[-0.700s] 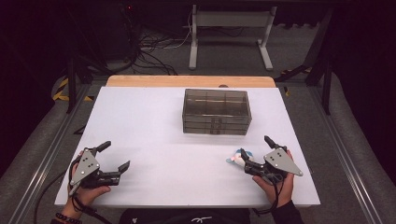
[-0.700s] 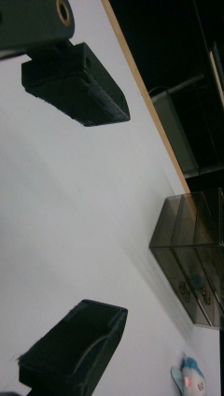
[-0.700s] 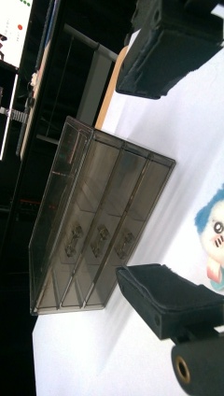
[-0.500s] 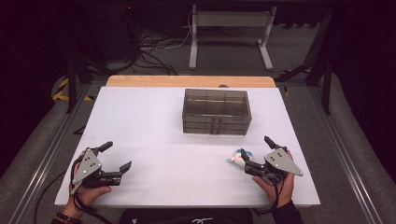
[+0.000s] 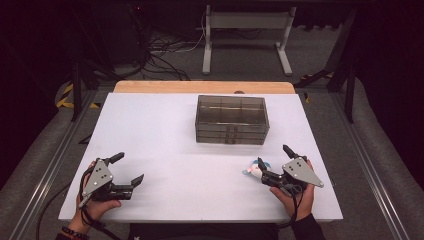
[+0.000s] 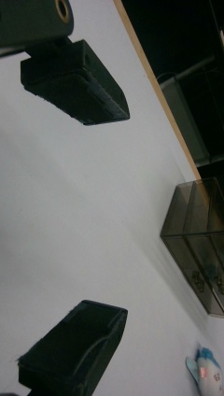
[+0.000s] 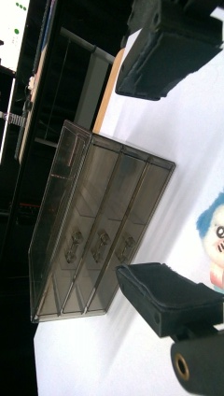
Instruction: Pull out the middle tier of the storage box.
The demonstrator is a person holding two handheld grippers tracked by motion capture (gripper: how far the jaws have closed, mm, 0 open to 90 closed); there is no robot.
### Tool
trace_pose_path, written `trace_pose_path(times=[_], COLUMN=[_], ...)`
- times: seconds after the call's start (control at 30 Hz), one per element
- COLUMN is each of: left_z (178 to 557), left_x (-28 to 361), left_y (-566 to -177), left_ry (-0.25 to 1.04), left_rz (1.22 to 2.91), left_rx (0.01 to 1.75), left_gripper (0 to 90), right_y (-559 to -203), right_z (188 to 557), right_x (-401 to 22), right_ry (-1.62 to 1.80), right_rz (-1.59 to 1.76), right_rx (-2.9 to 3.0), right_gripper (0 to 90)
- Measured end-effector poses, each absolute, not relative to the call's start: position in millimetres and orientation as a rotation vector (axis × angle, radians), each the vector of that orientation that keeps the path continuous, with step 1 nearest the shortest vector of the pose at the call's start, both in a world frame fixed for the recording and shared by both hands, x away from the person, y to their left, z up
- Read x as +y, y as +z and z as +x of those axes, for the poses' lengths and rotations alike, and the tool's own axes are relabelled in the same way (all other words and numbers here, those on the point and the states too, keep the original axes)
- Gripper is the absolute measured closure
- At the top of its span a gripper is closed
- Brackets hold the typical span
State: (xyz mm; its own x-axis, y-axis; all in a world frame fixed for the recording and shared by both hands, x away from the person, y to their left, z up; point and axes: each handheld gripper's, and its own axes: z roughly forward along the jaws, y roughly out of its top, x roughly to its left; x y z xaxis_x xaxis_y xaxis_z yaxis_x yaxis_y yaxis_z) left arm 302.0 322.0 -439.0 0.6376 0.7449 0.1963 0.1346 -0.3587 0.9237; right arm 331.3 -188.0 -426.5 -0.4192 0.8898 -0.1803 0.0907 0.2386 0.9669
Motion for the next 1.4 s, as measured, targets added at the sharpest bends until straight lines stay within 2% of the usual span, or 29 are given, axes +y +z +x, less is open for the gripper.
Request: trace_pose_path(times=[0.27, 0.8, 1.4], left_z=[304, 304, 311], left_x=[322, 321, 312], left_y=[-439, -440, -444], left_ry=[0.765, 0.757, 0.741], left_rz=[1.859, 1.862, 1.911], left_rx=[0.698, 0.707, 0.699], left_gripper=[7.8, 8.8, 11.2], right_y=[-422, -416, -423], right_z=[336, 347, 362], right_x=[-183, -175, -155], right_ry=[1.249, 1.239, 1.153], right_rz=[0.906, 0.835, 0.834], right_rx=[1.734, 1.801, 1.858], right_gripper=[15.5, 32.8, 37.8])
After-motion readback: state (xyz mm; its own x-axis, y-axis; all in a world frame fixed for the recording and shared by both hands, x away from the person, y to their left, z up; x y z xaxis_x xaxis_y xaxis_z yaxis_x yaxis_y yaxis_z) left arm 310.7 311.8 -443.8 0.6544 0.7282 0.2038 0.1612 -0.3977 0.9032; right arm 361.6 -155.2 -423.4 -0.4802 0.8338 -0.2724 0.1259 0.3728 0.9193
